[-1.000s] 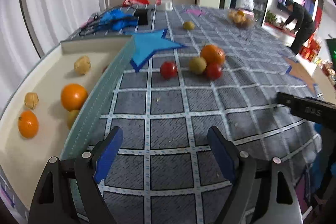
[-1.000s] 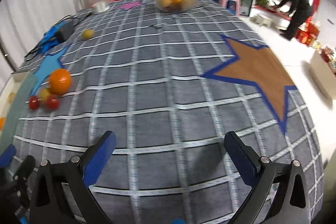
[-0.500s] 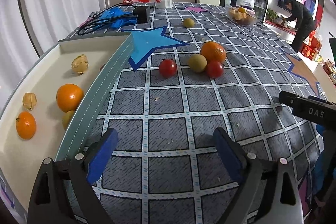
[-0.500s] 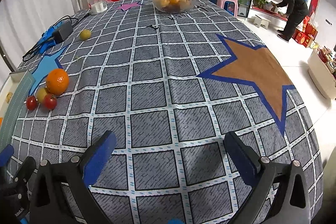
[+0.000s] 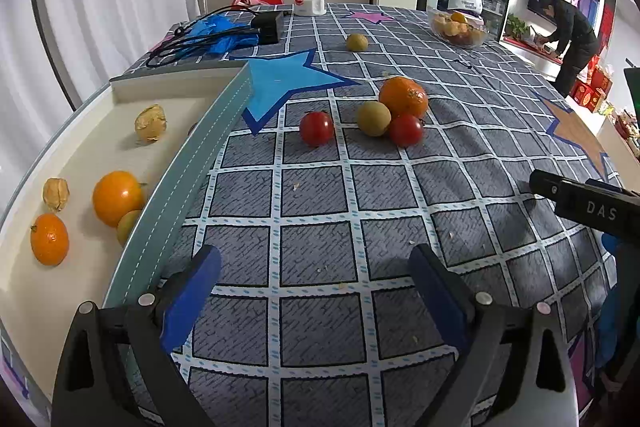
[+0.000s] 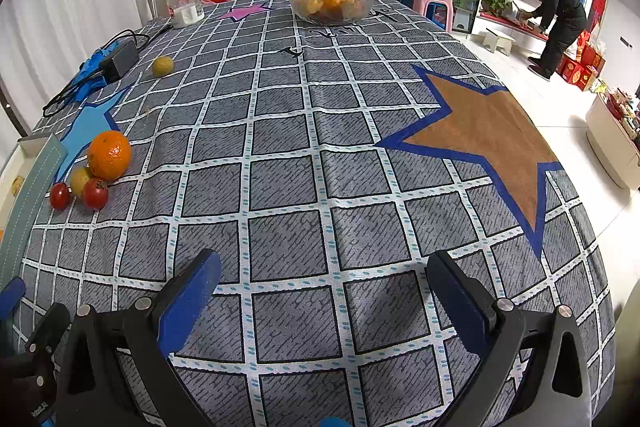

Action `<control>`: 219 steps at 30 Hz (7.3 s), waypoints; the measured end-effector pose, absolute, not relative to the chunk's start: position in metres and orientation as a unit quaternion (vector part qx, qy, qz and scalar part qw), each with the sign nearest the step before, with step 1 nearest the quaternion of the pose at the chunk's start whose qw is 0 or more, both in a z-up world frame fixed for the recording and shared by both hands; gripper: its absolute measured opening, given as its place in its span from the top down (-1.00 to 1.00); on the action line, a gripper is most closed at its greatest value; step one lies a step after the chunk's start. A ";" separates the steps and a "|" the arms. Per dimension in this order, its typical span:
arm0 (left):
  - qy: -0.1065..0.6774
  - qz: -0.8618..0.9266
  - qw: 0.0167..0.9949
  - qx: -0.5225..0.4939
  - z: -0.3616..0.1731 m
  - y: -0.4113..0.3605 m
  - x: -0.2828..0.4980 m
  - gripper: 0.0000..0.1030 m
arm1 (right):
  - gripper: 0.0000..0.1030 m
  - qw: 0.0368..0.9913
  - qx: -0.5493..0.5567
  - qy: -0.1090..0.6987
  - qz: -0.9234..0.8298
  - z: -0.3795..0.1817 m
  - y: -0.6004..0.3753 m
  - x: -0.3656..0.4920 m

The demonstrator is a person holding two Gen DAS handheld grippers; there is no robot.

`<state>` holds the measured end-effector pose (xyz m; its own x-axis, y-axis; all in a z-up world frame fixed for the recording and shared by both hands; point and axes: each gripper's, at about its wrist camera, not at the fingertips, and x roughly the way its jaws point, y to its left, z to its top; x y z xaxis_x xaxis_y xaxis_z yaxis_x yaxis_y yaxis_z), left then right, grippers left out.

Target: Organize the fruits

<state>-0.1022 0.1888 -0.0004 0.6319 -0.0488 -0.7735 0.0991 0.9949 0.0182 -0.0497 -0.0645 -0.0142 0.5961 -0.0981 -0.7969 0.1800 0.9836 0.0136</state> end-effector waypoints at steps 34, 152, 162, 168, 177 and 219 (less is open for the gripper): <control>0.427 -0.042 0.903 0.030 0.000 0.187 -0.102 -0.90 | -1.00 0.892 0.046 0.443 -0.078 -0.014 -0.065 -0.049; 0.407 -0.048 0.912 -0.004 0.007 0.222 -0.107 0.54 | 0.48 0.898 0.018 0.417 0.139 0.015 0.041 -0.021; 0.353 -0.036 0.934 -0.026 0.052 0.254 -0.122 0.54 | 0.48 0.897 0.026 0.402 0.183 0.038 0.060 -0.034; 0.340 0.024 0.939 -0.049 0.061 0.307 -0.120 0.54 | 0.48 0.889 0.016 0.399 0.225 0.049 0.099 -0.034; 0.349 0.081 0.930 -0.082 0.047 0.366 -0.120 0.54 | 0.48 0.849 0.030 0.424 0.315 0.048 0.170 -0.025; 0.437 -0.074 0.896 0.024 0.004 0.162 -0.086 -0.72 | -1.00 0.890 0.051 0.443 -0.096 -0.014 -0.079 -0.050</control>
